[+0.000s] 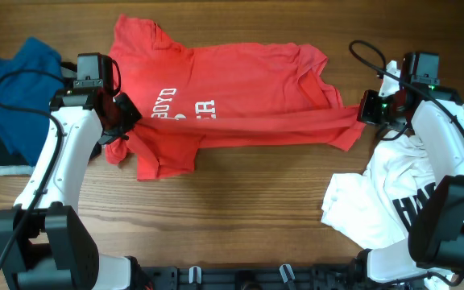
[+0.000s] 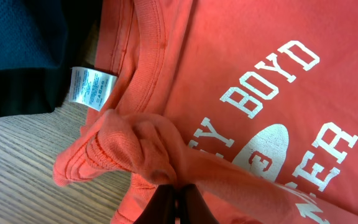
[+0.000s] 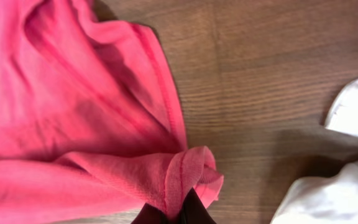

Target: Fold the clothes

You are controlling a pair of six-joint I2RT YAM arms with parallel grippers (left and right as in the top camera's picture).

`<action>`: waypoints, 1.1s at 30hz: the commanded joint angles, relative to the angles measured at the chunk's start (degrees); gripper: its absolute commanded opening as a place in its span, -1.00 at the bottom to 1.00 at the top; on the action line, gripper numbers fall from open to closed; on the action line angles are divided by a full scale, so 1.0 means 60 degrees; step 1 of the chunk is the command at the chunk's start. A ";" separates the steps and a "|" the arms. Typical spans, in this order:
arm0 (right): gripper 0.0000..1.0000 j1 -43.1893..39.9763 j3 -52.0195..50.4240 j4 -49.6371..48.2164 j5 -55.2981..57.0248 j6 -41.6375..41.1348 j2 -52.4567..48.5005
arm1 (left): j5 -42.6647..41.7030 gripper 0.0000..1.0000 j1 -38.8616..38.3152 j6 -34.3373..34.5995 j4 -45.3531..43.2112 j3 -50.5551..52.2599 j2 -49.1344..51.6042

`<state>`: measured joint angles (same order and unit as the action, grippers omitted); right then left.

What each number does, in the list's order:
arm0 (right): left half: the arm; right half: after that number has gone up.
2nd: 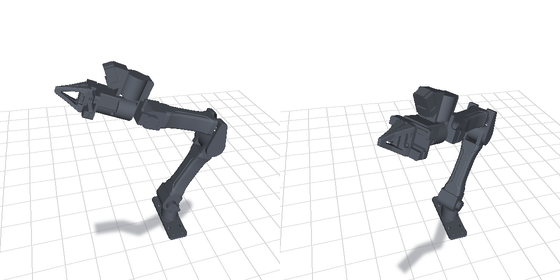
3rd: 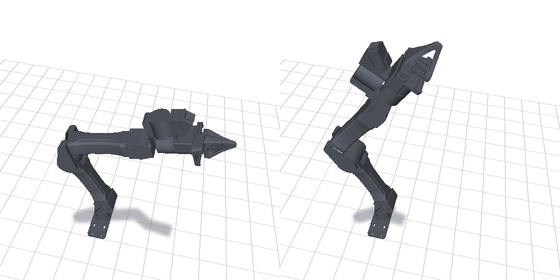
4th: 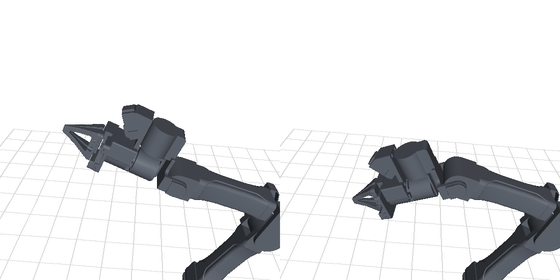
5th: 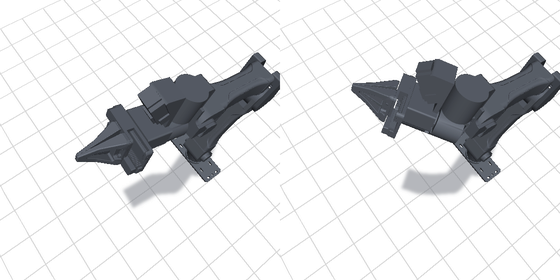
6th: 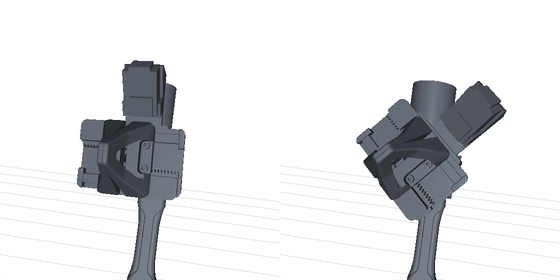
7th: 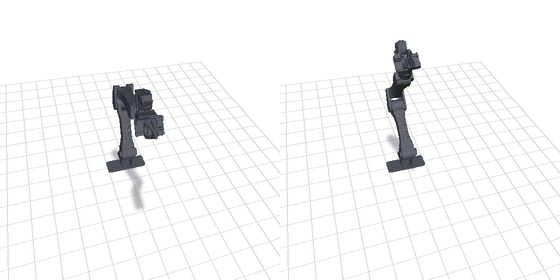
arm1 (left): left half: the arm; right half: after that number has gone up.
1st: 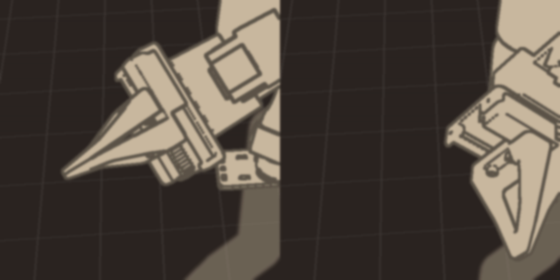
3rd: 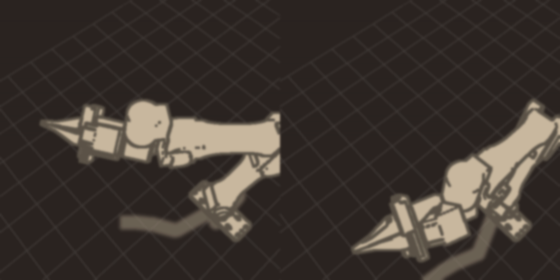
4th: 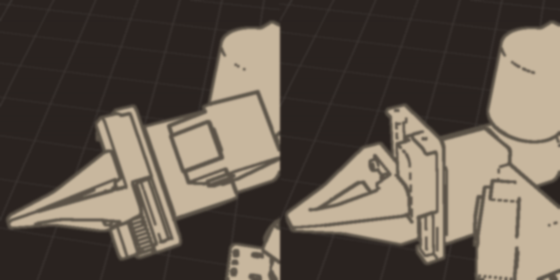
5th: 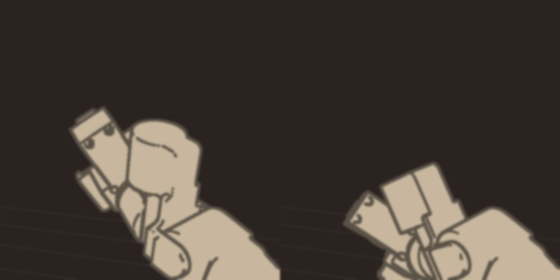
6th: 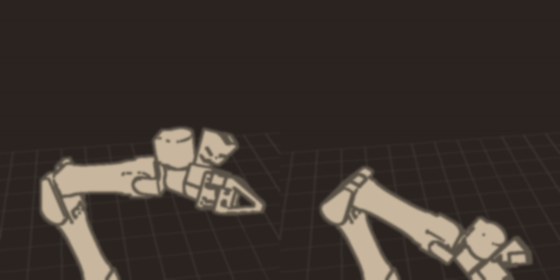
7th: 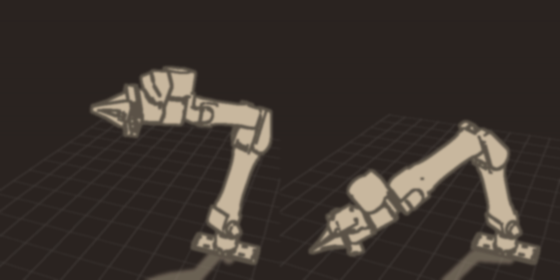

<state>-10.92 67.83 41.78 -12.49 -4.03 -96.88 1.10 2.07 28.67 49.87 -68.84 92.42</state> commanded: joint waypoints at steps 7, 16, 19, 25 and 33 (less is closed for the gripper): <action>-0.92 0.0040 0.0015 0.0528 -0.1249 0.0131 0.0729 | -0.1184 -0.92 0.0076 -0.0481 0.0878 0.0007 -0.0317; -0.91 0.0040 0.0015 0.1330 -0.0601 0.0189 0.1195 | -0.0484 -0.92 0.0076 -0.0692 0.0539 0.0007 -0.0368; -0.92 0.0040 0.0011 0.1067 -0.0277 0.0299 0.1082 | 0.1155 -0.92 0.0080 -0.0186 0.0310 0.0011 -0.0361; -0.91 0.0040 0.0015 0.0535 -0.0328 0.0550 0.0335 | 0.1169 -0.92 0.0157 0.0346 -0.0761 0.0011 0.0102; -0.92 0.0375 0.0015 -0.0291 -0.0495 0.0699 -0.0437 | 0.0998 -0.92 0.0157 0.0342 -0.1428 0.0011 0.0845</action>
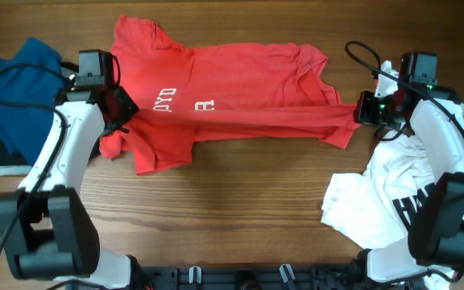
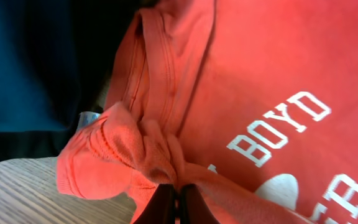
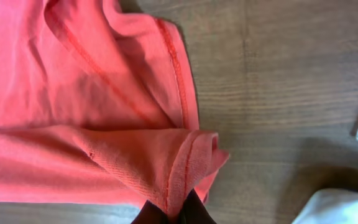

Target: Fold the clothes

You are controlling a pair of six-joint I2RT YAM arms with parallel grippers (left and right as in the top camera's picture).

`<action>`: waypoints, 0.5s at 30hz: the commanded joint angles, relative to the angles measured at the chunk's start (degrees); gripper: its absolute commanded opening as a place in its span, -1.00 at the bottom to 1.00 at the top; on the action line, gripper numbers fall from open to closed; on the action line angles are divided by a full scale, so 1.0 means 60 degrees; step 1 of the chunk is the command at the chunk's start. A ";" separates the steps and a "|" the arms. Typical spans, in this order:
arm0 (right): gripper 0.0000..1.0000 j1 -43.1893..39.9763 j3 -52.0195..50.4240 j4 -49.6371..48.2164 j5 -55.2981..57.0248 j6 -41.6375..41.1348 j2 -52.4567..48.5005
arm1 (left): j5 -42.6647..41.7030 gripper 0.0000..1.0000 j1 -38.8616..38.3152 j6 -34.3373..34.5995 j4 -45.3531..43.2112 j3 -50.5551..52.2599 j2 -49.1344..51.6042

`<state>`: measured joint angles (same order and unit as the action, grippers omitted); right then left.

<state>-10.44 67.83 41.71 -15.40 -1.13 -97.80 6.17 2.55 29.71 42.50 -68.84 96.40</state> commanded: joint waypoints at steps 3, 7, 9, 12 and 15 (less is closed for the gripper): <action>-0.92 0.0605 0.0015 -0.0568 0.0004 0.0193 -0.0452 | 0.0153 -0.92 0.0076 0.0168 -0.0517 0.0011 0.0186; -0.54 0.0718 0.0015 -0.0841 0.2004 -0.1814 -0.0688 | 0.0153 -0.44 0.0080 0.0109 -0.0903 0.0007 0.0186; -0.42 0.0656 0.0015 -0.0820 0.2736 -0.2597 -0.0590 | 0.0153 0.10 0.0080 -0.0124 -0.0943 -0.0004 0.0157; -0.37 0.0637 0.0015 -0.0667 0.2750 -0.2561 -0.0273 | 0.0153 0.44 0.0080 -0.0565 -0.0499 -0.0011 -0.0047; -0.38 0.0641 0.0015 -0.0149 0.2113 -0.2459 -0.0018 | -0.0933 0.44 0.0073 -0.0590 0.0903 -0.0011 -0.0321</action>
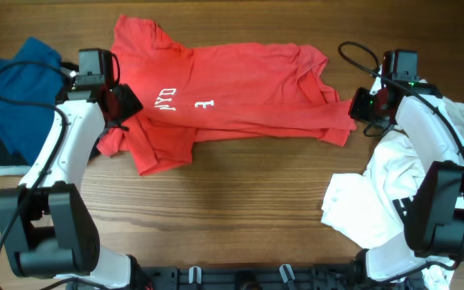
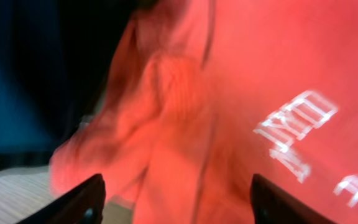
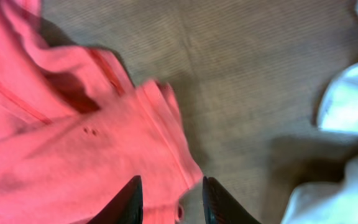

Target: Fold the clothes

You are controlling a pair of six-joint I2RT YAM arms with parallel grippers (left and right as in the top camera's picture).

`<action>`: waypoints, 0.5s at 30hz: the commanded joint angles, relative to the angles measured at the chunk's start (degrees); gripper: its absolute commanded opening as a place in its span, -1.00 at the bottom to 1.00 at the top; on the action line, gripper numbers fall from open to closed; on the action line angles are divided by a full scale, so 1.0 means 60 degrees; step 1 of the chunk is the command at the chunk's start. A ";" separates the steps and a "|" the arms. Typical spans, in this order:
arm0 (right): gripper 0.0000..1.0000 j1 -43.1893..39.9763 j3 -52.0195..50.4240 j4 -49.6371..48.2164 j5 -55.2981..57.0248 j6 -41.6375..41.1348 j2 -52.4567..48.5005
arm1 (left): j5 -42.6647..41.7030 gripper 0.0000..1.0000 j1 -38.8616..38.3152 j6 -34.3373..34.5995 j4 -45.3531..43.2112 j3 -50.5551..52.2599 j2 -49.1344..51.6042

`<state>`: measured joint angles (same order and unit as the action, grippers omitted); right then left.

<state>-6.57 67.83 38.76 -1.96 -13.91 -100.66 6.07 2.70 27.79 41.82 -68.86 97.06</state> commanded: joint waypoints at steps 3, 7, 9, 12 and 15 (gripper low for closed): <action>-0.38 0.0113 -0.0007 0.1064 -0.0969 0.0117 0.0433 | -0.2000 0.33 -0.0102 -0.0270 0.1967 0.0226 -0.0368; -0.38 0.0248 -0.0011 0.1344 -0.0962 0.0328 0.0433 | -0.1898 0.33 -0.0321 -0.0270 0.1399 0.1009 -0.0219; -0.38 0.0248 -0.0011 0.1439 -0.0962 0.0331 0.0433 | -0.1898 0.33 -0.0339 -0.0233 0.1042 0.1443 -0.0208; -0.38 0.0248 -0.0011 0.1450 -0.0962 0.0401 0.0433 | -0.1778 0.34 -0.0335 -0.0226 0.0499 0.1996 -0.0208; -0.38 0.0248 -0.0011 0.1508 -0.0965 0.0499 0.0433 | -0.1789 0.35 -0.0339 -0.0051 0.0036 0.2404 -0.0208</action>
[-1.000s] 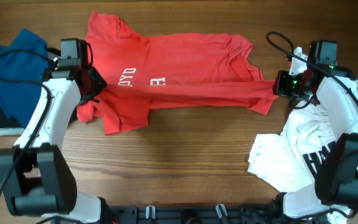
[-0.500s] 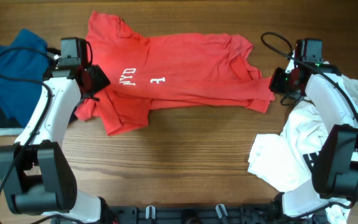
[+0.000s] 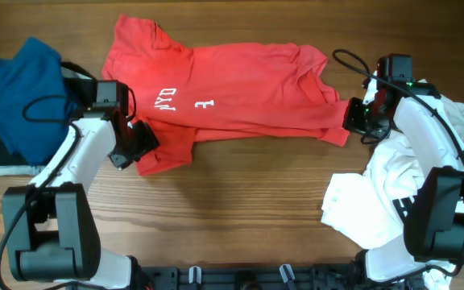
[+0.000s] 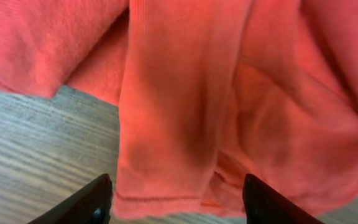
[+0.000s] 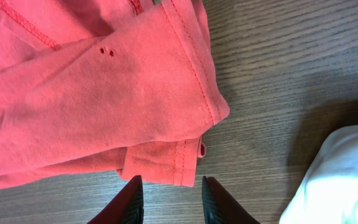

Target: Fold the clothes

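A red T-shirt (image 3: 232,89) with white lettering lies across the back of the table, its front edge folded over the body. My left gripper (image 3: 135,143) is open over the shirt's left sleeve (image 4: 173,124) near the front left corner. Its fingers (image 4: 95,202) stand wide apart with red cloth under them and nothing held. My right gripper (image 3: 353,121) is open beside the shirt's right hem corner (image 5: 179,149), its fingers (image 5: 132,202) above bare wood just in front of the hem.
A blue garment (image 3: 14,89) is piled at the far left, over a dark one and a white one. A white shirt with dark print (image 3: 409,185) is heaped at the right under the right arm. Wooden tabletop (image 3: 240,209) stretches along the front.
Both grippers stayed open. The left one moved forward and right, from the shirt's collar side to the sleeve at the front left. The right one shifted slightly down along the hem corner.
Both grippers were shut on the shirt's front edge, left at the collar end, right at the hem corner, holding it stretched. They carried it back over the print, then let go. The fold now lies on the shirt and both grippers are open.
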You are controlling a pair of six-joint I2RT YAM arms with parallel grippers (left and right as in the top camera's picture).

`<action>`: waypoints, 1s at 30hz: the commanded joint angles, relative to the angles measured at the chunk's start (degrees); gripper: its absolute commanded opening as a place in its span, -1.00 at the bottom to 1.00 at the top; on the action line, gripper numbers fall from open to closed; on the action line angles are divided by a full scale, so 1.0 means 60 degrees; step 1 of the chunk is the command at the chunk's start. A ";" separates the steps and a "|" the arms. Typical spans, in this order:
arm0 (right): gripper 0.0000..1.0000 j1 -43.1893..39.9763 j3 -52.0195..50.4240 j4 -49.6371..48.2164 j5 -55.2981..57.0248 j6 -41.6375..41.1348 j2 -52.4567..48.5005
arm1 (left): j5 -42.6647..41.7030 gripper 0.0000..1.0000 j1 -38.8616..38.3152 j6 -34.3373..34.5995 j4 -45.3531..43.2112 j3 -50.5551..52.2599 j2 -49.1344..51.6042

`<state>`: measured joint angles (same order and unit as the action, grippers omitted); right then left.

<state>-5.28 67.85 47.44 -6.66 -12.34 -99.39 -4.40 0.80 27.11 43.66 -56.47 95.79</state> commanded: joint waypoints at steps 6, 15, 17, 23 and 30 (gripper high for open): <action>-0.38 0.0033 -0.0015 0.0226 -0.0178 0.0280 0.0222 | -0.0047 -0.62 -0.0022 0.0058 -0.0710 0.0699 0.0004; -0.38 0.0033 -0.0015 0.0353 -0.0178 0.0291 0.0222 | -0.0033 -0.61 -0.0018 0.0058 -0.0623 0.0699 0.0004; -0.38 0.0033 -0.0015 0.0350 -0.0178 0.0284 0.0222 | -0.0040 0.01 -0.0022 0.0062 -0.0790 0.0699 0.0004; -0.38 0.0033 -0.0015 0.0364 -0.0182 0.0284 0.0222 | -0.0040 0.07 -0.0029 0.0066 -0.1104 0.0772 0.0004; -0.38 0.0033 -0.0015 0.0426 -0.0178 0.0288 0.0222 | -0.0040 -0.51 -0.0036 0.0062 -0.1249 0.0965 0.0091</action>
<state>-5.28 67.85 49.71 -6.66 -11.64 -99.39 -4.43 0.80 27.42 36.38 -51.16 95.79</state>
